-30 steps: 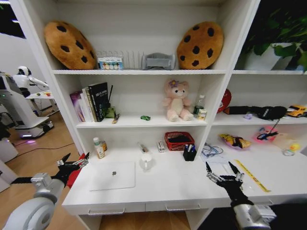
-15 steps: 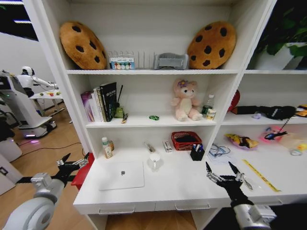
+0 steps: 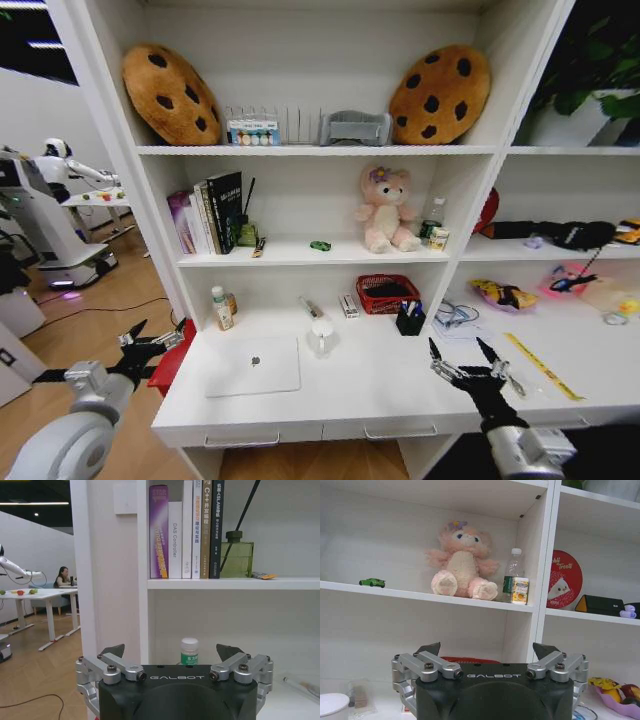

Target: Organize the objects on the table.

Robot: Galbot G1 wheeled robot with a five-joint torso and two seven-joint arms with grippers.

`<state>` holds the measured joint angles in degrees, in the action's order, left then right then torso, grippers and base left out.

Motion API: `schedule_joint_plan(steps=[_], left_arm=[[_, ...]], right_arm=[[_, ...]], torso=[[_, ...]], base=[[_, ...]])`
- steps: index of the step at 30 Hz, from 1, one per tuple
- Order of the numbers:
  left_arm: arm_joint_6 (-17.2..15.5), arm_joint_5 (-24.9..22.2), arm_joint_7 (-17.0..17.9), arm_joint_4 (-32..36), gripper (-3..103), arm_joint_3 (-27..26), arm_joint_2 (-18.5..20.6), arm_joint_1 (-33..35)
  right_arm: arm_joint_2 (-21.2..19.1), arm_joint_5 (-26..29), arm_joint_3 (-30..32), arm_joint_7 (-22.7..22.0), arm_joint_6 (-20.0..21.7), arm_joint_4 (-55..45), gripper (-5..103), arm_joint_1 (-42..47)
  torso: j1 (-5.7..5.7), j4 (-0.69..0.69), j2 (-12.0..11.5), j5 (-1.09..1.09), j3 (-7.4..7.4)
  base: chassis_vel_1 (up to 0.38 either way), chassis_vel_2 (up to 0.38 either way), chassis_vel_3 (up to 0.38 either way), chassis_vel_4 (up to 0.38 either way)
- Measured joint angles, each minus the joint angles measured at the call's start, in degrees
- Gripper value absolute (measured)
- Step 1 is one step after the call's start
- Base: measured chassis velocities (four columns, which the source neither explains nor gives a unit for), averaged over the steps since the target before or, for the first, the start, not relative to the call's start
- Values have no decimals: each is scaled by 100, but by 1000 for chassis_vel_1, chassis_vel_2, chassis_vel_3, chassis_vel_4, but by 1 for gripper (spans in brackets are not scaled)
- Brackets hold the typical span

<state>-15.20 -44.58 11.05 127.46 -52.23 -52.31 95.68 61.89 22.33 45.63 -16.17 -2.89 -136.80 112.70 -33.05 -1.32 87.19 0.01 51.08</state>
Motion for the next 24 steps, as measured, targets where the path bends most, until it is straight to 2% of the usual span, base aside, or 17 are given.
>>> schedule_joint_plan(steps=[8, 24], left_arm=[[0, 0, 1, 0, 100, -1, 0, 0], [0, 0, 2, 0, 100, -1, 0, 0]], right_arm=[[0, 0, 0, 0, 0, 0, 100, 0], [0, 0, 0, 0, 0, 0, 100, 0]], torso=[[1, 0, 0, -3, 0], [-1, 0, 0, -1, 0]], base=[[48, 49, -55, -74], [0, 0, 0, 0]])
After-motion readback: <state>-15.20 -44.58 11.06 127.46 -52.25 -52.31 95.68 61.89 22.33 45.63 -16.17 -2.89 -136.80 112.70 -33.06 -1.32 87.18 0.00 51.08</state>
